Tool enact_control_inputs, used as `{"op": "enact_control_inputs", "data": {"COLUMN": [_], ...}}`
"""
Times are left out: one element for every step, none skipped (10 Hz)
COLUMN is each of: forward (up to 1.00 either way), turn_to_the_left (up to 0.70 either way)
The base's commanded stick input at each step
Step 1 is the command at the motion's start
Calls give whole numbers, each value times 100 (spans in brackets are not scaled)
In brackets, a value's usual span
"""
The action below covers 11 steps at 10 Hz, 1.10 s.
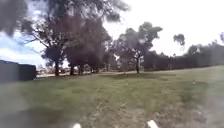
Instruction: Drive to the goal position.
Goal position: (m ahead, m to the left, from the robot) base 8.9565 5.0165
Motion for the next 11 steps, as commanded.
{"op": "enact_control_inputs", "data": {"forward": [70,70,70,70,70,70,70,70,70,70,70], "turn_to_the_left": [0,0,0,0,0,0,0,0,0,0,0]}}
